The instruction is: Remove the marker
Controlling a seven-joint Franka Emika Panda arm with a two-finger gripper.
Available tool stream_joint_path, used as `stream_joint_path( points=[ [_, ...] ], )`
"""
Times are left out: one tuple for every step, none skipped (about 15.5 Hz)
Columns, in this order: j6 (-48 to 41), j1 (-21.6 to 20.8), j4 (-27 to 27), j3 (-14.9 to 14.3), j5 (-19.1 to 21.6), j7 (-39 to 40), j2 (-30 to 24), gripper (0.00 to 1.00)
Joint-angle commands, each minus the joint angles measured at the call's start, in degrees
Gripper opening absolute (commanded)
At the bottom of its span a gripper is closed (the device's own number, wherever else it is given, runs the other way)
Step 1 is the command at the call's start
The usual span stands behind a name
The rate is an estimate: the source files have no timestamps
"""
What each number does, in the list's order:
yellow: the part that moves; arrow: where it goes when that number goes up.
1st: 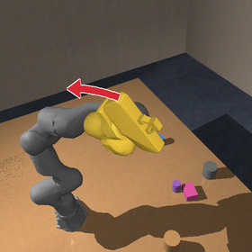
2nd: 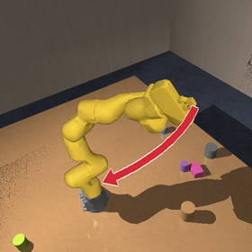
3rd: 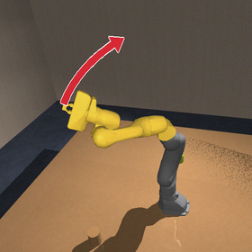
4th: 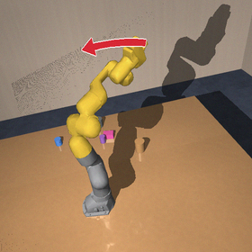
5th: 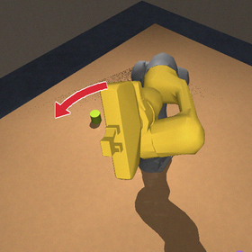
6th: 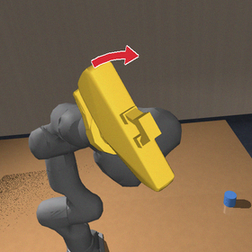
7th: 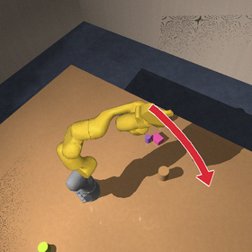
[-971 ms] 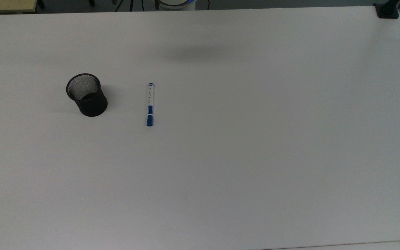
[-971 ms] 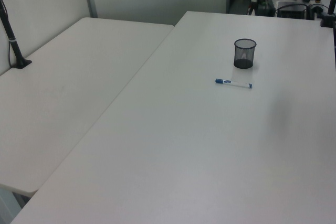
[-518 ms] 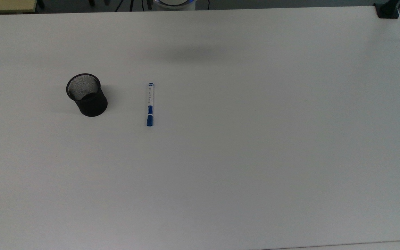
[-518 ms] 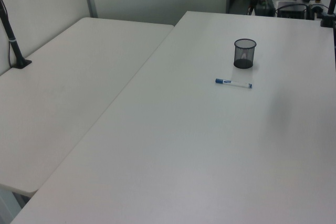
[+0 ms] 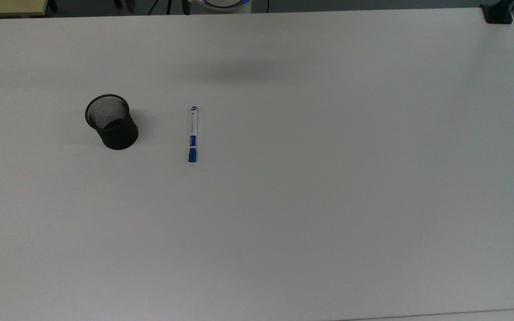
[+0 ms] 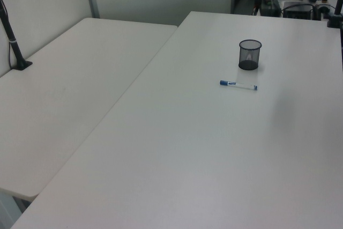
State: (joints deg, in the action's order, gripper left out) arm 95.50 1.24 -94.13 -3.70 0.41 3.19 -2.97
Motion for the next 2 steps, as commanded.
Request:
stream_joint_path(
  points=[
    [1.4,-0.2,-1.2,-0.3,0.8,1.6,-0.7,1.0],
    [1.4,-0.2,-1.2,-0.3,0.8,1.9,-0.7,1.0]
  ],
)
